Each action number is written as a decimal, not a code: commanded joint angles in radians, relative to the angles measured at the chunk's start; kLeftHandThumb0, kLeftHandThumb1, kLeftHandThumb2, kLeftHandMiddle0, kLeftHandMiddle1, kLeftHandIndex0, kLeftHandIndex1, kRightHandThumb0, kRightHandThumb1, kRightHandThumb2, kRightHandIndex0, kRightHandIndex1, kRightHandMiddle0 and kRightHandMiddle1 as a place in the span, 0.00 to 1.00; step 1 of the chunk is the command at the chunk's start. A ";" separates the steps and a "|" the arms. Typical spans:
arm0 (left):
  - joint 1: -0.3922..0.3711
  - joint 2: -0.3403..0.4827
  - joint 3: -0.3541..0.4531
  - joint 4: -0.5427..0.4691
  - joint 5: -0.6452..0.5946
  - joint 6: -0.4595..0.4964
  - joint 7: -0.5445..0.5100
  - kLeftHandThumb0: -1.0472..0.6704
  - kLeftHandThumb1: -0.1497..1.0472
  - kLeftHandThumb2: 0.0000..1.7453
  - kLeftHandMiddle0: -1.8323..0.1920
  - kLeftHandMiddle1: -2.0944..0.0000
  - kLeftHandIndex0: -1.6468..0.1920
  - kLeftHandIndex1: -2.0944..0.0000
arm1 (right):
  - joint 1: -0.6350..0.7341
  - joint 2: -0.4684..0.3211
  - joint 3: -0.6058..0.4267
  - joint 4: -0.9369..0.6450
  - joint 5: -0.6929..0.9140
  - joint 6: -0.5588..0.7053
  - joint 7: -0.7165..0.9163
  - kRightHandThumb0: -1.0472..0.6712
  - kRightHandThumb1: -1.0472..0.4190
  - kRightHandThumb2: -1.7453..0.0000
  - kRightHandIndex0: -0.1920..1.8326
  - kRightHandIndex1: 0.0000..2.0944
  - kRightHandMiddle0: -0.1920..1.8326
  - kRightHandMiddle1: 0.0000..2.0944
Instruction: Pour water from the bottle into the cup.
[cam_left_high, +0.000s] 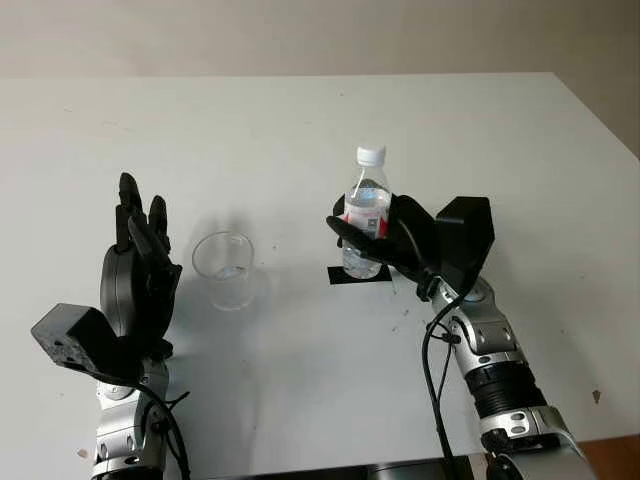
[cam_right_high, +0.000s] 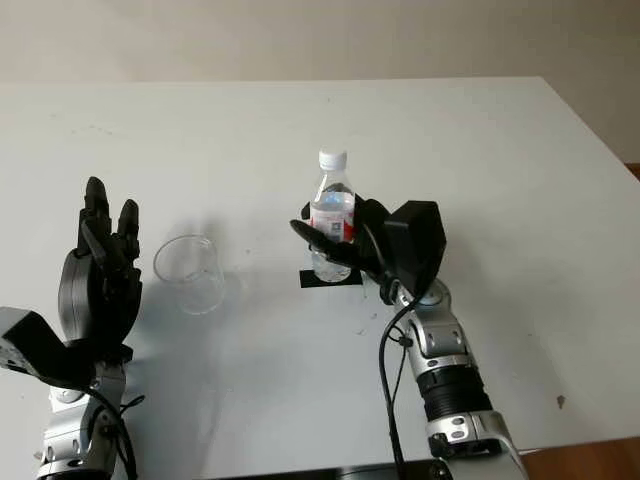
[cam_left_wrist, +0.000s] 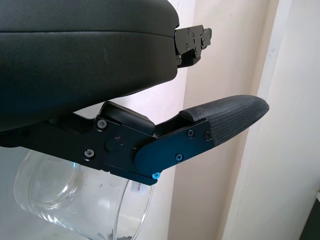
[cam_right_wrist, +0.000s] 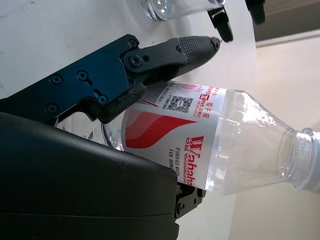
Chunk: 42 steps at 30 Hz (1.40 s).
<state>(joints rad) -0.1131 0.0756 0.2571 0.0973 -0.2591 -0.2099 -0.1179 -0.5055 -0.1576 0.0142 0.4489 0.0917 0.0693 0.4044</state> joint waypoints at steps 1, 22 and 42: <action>0.008 0.008 0.005 -0.003 -0.002 -0.006 -0.004 0.12 1.00 0.48 1.00 0.86 0.98 1.00 | 0.019 -0.013 0.008 0.020 -0.011 -0.001 0.004 0.25 0.00 0.87 0.40 1.00 0.14 1.00; 0.006 0.017 0.009 0.006 -0.009 -0.013 -0.015 0.12 1.00 0.47 1.00 0.85 0.96 1.00 | 0.119 -0.040 0.022 -0.035 -0.076 -0.073 -0.015 0.18 0.08 0.97 0.09 0.21 0.07 0.24; -0.001 0.022 0.008 0.008 -0.008 -0.004 -0.012 0.12 1.00 0.48 1.00 0.84 0.96 1.00 | 0.173 -0.041 -0.051 0.029 -0.021 -0.241 -0.069 0.14 0.07 0.97 0.00 0.00 0.00 0.01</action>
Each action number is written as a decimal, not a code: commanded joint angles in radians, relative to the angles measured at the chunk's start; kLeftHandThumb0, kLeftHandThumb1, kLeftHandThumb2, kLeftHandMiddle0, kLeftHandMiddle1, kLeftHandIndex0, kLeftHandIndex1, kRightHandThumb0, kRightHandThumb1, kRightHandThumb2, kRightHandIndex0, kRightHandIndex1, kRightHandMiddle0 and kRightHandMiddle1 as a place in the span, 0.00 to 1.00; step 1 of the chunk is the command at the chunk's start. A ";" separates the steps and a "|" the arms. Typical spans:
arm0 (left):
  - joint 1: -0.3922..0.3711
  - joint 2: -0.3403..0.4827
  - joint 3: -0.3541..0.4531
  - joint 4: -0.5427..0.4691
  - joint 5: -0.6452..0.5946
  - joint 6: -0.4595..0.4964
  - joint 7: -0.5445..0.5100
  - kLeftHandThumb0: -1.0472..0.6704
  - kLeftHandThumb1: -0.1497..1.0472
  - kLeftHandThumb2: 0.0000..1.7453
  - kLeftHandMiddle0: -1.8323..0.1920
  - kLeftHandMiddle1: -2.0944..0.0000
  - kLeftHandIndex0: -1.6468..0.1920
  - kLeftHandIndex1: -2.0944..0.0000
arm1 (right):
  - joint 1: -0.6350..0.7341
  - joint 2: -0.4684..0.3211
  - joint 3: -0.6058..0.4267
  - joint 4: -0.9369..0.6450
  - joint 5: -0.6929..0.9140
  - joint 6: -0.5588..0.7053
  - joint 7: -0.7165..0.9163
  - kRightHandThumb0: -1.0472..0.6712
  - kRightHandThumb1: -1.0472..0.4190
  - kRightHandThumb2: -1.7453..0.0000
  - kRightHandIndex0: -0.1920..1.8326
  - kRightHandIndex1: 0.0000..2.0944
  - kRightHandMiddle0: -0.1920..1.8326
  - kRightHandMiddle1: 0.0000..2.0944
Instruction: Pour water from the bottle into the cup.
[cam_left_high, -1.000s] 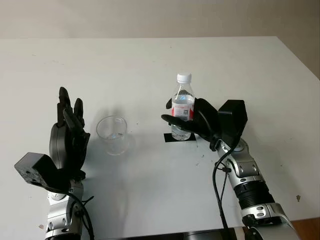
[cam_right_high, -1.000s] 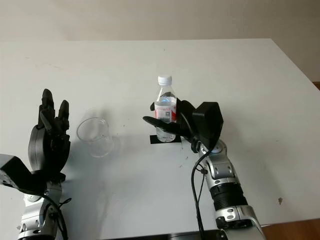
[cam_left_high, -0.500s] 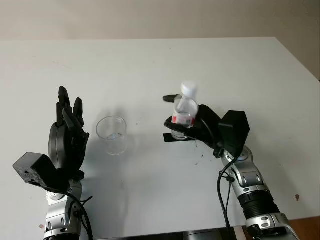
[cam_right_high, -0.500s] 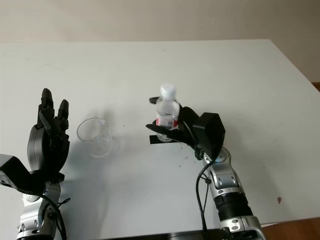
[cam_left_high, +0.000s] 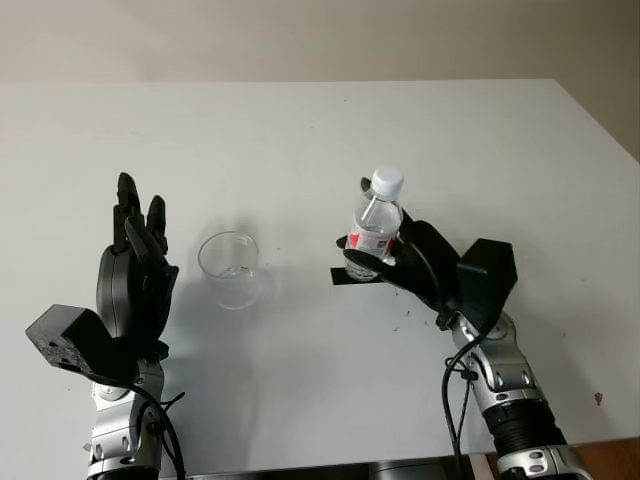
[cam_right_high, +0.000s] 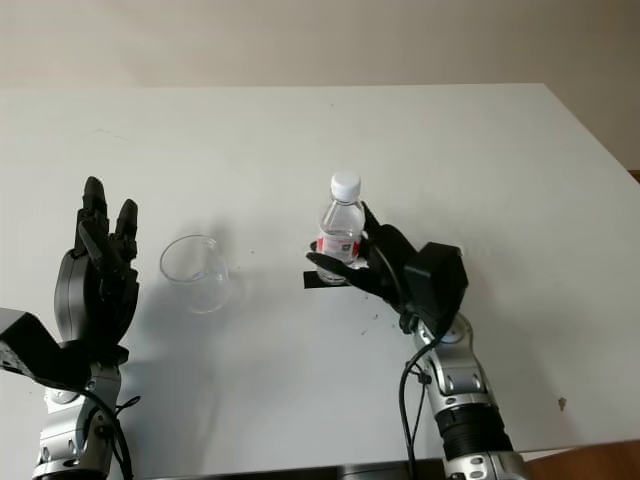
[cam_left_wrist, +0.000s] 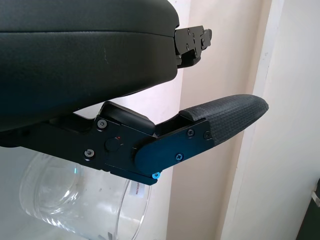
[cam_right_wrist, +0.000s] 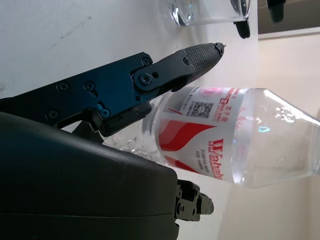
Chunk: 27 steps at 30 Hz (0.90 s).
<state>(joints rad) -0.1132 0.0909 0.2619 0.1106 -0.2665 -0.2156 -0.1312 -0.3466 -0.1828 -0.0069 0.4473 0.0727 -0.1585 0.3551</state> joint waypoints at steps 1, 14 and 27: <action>-0.001 0.008 0.003 -0.004 0.000 -0.001 -0.001 0.12 1.00 0.47 1.00 0.84 0.96 1.00 | 0.011 -0.014 -0.034 0.049 -0.001 -0.039 -0.026 0.13 0.07 0.97 0.00 0.00 0.00 0.00; -0.012 0.009 0.001 -0.002 -0.004 0.007 0.000 0.12 1.00 0.47 1.00 0.85 0.96 1.00 | 0.060 0.064 -0.041 0.030 0.066 -0.179 -0.005 0.10 0.05 0.97 0.00 0.00 0.00 0.00; -0.020 0.005 -0.001 0.009 0.003 0.006 0.011 0.12 1.00 0.46 1.00 0.84 0.95 1.00 | 0.147 0.079 0.023 -0.132 0.014 -0.180 -0.016 0.09 0.06 0.97 0.00 0.00 0.00 0.00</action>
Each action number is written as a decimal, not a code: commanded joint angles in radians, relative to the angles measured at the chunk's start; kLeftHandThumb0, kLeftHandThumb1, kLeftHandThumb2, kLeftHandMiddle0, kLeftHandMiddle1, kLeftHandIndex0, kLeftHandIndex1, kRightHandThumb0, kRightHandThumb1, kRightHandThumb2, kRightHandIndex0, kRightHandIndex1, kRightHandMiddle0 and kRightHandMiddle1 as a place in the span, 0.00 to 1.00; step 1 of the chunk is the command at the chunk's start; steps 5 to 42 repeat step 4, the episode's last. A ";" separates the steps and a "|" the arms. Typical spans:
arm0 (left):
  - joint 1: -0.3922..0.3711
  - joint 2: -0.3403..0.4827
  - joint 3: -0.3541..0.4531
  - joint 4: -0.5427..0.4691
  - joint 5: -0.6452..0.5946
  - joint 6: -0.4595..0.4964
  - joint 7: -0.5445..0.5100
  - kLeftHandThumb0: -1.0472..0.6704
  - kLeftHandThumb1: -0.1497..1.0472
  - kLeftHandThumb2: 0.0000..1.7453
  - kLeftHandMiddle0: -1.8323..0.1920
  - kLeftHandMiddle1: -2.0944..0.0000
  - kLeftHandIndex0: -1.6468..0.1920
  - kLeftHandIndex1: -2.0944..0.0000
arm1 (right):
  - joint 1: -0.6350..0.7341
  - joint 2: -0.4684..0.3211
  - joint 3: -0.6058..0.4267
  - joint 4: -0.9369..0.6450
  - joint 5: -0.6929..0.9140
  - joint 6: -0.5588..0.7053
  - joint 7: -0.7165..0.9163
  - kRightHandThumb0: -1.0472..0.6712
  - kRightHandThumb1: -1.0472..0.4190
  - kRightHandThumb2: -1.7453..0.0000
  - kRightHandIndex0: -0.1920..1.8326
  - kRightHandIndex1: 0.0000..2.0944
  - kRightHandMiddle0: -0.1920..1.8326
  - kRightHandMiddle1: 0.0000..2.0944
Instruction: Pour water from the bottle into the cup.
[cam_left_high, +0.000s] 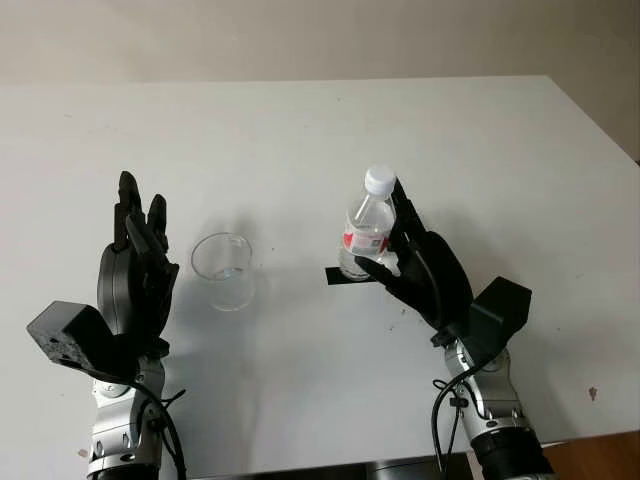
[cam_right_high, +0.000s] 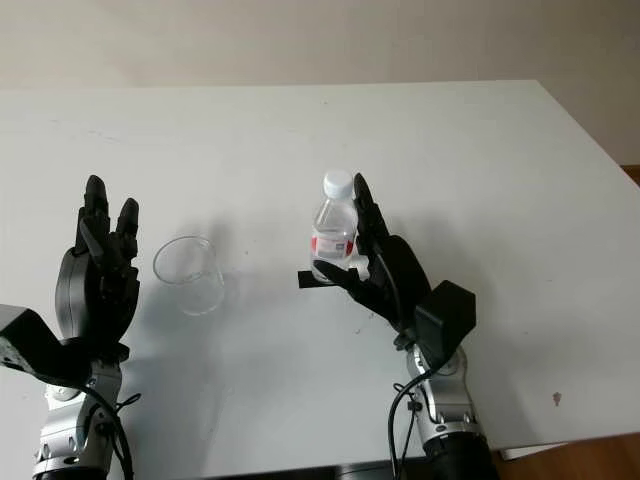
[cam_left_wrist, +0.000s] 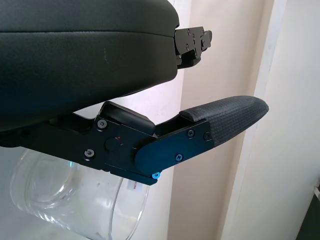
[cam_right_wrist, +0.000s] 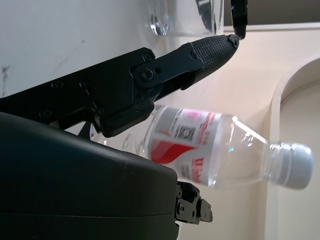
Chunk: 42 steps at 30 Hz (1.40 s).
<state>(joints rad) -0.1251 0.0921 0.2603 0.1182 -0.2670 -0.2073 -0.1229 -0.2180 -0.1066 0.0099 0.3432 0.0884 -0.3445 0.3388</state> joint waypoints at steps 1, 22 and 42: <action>-0.008 0.004 0.001 0.002 0.003 -0.002 0.002 0.12 1.00 0.46 1.00 0.84 0.95 1.00 | 0.021 0.002 0.009 -0.037 -0.001 0.008 0.001 0.09 0.06 0.97 0.00 0.00 0.00 0.00; -0.007 0.006 0.003 0.004 -0.001 -0.003 -0.002 0.11 1.00 0.46 1.00 0.85 0.96 1.00 | 0.024 0.003 0.014 -0.047 0.000 0.014 -0.003 0.09 0.07 0.97 0.00 0.00 0.00 0.00; -0.007 0.006 0.003 0.004 -0.001 -0.003 -0.002 0.11 1.00 0.46 1.00 0.85 0.96 1.00 | 0.024 0.003 0.014 -0.047 0.000 0.014 -0.003 0.09 0.07 0.97 0.00 0.00 0.00 0.00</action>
